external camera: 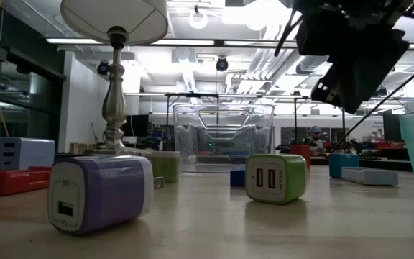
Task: Pick & Place Office items
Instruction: Put the light blue digital clock into the green bin
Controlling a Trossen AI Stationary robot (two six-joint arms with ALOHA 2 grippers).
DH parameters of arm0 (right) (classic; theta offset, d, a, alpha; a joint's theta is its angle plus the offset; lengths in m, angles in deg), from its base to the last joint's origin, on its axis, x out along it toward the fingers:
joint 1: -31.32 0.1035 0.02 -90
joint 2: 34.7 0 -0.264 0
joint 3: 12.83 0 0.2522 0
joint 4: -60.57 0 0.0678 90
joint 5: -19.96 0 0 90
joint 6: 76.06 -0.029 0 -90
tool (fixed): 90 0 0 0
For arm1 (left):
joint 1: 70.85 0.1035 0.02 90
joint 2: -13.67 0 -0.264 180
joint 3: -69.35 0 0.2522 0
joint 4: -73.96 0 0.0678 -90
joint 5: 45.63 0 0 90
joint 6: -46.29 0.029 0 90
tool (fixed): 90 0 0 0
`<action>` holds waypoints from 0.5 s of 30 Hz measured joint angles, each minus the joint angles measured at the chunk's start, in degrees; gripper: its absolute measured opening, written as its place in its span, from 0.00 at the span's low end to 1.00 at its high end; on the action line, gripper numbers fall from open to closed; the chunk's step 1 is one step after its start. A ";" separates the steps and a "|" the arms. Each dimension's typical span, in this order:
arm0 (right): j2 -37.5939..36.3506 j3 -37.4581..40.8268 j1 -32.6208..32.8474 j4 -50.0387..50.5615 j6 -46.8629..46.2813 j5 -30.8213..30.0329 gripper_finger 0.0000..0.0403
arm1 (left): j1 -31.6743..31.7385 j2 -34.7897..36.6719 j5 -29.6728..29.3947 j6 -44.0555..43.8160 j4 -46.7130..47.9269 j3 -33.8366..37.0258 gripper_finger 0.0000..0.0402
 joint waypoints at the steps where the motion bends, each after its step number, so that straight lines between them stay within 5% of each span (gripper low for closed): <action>1: 0.00 0.00 -0.29 0.21 1.11 -0.04 0.25 | 0.25 0.00 0.32 0.25 -0.03 0.00 0.57; 15: 0.02 -3.95 -1.59 12.43 12.88 -12.29 0.25 | 3.99 0.00 0.95 0.25 -0.44 0.00 0.57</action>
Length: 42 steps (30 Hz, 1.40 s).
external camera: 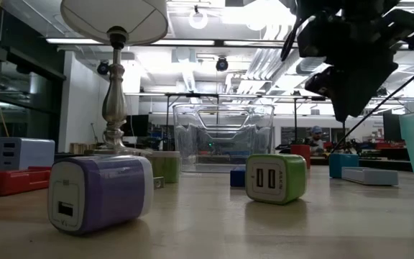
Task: Pick & Place Office items
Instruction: Put the light blue digital clock into the green bin
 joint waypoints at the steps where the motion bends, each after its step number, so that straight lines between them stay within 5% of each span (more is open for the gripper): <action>1: 0.00 -0.01 0.00 -0.01 0.39 0.04 0.25 | 0.32 0.00 -0.01 0.00 0.00 0.00 0.57; 14: 0.00 -0.01 -0.43 4.84 10.23 -7.25 0.26 | 5.26 0.00 -0.04 -0.02 0.00 0.00 0.57; 26: 0.35 -0.01 -1.55 4.56 14.73 -9.49 0.40 | 10.28 -0.02 -0.07 -0.02 -0.02 0.00 0.57; 42: 5.93 0.16 -6.01 4.63 18.48 -8.44 0.39 | 16.95 -0.07 -0.11 -0.01 -0.04 0.00 0.57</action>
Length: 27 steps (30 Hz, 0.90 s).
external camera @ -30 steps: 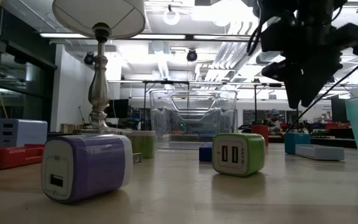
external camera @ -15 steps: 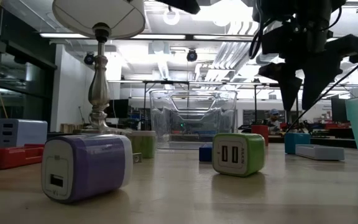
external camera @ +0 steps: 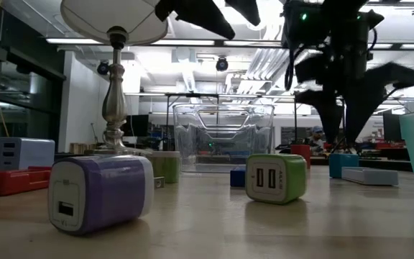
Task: Pick & Place Office items
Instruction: Put the light blue digital clock into the green bin
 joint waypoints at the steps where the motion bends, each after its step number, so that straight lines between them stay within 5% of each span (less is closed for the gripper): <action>1: 0.51 0.01 0.00 0.18 -0.01 -0.10 0.39 | 0.40 0.00 -0.01 0.00 -0.02 0.00 0.57; 27: 6.26 0.81 0.42 -2.25 0.17 1.76 0.38 | 8.90 0.00 0.04 -0.01 -1.72 0.00 0.57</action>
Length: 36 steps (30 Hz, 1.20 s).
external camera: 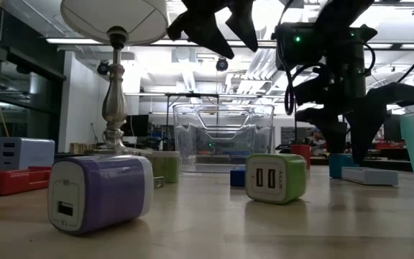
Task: Pick & Place Office items
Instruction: Put the light blue digital clock into the green bin
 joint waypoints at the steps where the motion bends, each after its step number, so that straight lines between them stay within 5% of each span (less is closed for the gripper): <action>1: 0.00 0.00 0.00 -0.08 -0.39 -0.16 0.38 | 0.27 0.00 0.00 0.00 -0.24 0.00 0.57; 11: 0.00 0.00 0.00 -0.60 -1.84 0.04 0.37 | 2.40 0.00 0.00 0.00 -2.30 0.00 0.57; 28: 0.00 0.00 -0.02 -0.52 -2.15 1.75 0.13 | 3.94 0.00 0.00 0.00 -2.19 0.00 0.57; 36: 0.00 0.00 -0.01 0.86 -5.31 2.81 0.13 | 3.92 0.00 0.00 0.00 -2.19 0.00 0.57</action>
